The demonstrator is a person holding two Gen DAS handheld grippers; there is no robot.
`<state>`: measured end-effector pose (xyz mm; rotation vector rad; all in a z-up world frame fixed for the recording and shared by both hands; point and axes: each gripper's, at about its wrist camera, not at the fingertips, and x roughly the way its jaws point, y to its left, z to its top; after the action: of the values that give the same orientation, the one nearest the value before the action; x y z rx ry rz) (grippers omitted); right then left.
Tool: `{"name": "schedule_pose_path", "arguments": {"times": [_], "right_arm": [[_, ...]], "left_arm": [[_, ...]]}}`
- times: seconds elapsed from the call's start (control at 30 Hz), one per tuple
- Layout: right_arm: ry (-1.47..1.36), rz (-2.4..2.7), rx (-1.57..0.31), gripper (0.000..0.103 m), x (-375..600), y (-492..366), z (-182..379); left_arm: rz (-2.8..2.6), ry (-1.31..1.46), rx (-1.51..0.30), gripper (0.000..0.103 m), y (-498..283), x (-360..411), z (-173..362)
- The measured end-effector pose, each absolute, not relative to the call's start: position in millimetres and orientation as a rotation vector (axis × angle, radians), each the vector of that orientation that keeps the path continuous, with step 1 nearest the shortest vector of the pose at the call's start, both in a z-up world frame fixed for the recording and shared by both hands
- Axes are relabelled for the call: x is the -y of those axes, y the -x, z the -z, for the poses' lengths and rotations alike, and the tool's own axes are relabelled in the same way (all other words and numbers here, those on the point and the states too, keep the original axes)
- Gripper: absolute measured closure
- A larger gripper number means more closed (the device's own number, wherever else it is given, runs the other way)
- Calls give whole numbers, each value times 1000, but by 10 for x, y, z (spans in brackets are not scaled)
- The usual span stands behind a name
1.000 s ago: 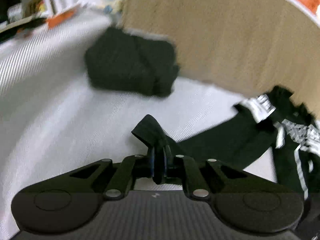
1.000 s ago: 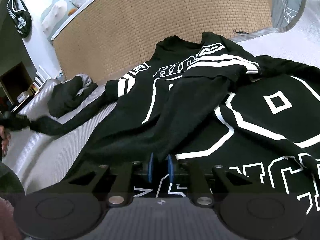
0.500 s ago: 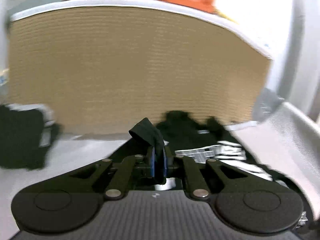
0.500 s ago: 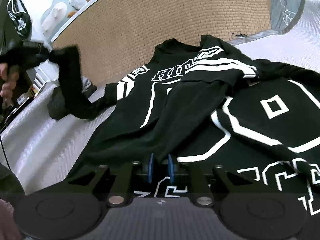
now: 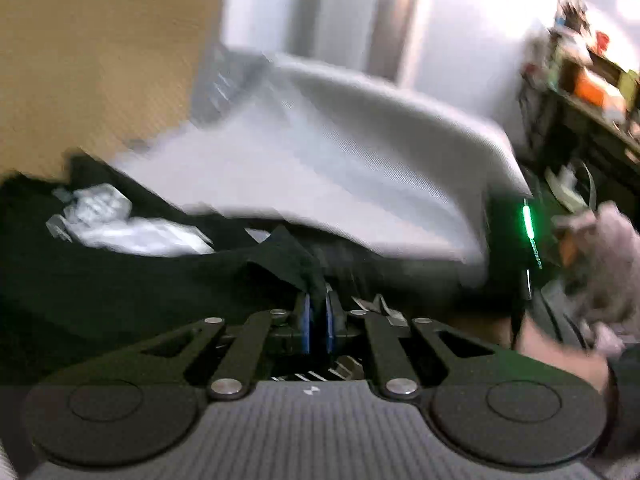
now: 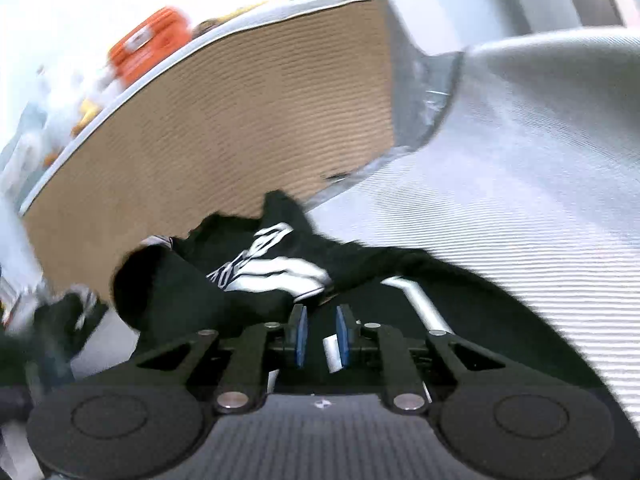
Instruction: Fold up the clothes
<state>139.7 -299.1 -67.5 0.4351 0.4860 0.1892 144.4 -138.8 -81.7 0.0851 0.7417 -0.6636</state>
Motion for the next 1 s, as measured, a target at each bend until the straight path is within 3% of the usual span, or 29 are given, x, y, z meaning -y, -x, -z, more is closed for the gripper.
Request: {"name": "schedule_pose_path", "arguments": {"times": [0.17, 0.6, 0.87, 1.0], "right_arm": [[-491, -142, -504, 83, 3248, -1430, 715], [-483, -187, -567, 82, 3365, -1480, 665], [-492, -185, -607, 79, 3461, -1496, 664], [-451, -223, -646, 76, 3347, -1524, 693]], "left_arm": [[655, -83, -842, 94, -1403, 1516, 1165], [634, -102, -884, 92, -1414, 1813, 1252], [725, -145, -920, 86, -1263, 1978, 1336], [669, -88, -905, 76, -1355, 1760, 1275]]}}
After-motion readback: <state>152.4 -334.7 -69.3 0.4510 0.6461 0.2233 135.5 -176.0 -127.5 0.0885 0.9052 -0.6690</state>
